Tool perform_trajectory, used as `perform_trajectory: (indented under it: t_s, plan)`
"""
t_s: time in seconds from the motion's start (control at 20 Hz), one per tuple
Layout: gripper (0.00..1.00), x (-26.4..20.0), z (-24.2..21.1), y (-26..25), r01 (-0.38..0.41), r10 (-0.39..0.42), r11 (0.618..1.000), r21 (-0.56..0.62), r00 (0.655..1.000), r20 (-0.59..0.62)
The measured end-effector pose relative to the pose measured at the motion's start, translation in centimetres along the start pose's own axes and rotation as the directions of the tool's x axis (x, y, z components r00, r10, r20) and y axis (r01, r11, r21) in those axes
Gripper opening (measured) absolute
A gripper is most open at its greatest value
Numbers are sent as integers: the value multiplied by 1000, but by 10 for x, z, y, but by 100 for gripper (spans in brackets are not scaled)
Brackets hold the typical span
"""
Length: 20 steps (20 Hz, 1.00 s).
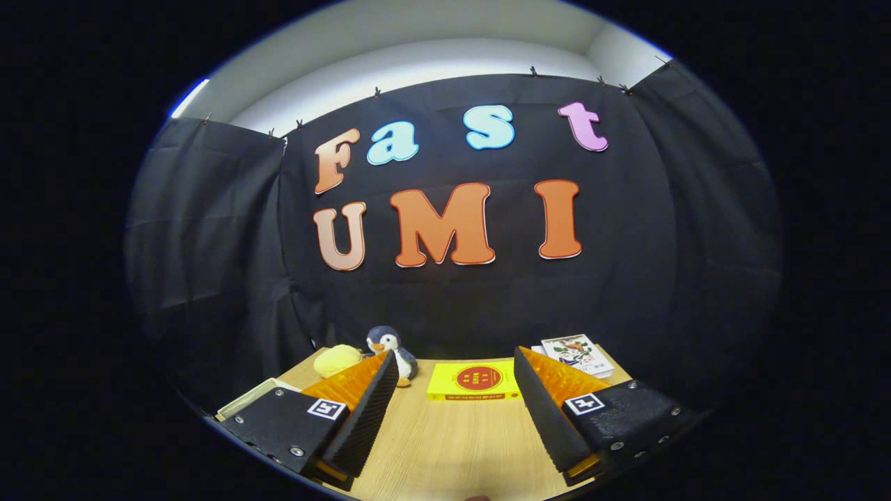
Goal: Open the storage box then place both shoes into the box .Put the left shoe in first, then the right shoe, with the right side of both shoes facing outward in a uniform manner.
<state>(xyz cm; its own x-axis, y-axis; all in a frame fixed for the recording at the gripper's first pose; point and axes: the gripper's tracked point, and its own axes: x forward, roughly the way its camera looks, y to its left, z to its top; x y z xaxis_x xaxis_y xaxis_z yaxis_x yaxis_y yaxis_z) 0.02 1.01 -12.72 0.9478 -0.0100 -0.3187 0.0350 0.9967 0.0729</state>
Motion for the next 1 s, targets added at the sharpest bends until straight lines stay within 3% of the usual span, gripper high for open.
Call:
perform_trajectory:
  t_s: [0.35, 0.6, 0.8, 1.0]
  plan:
    - [98, -28, 51, -26, 27, -11, 997, -77, 979, 203]
    - [98, -37, 66, -30, 22, -4, 997, -75, 972, 235]
    - [98, -46, 90, -40, 44, -1, 992, -116, 940, 341]
    - [98, -52, 87, -45, 59, -4, 988, -144, 935, 355]
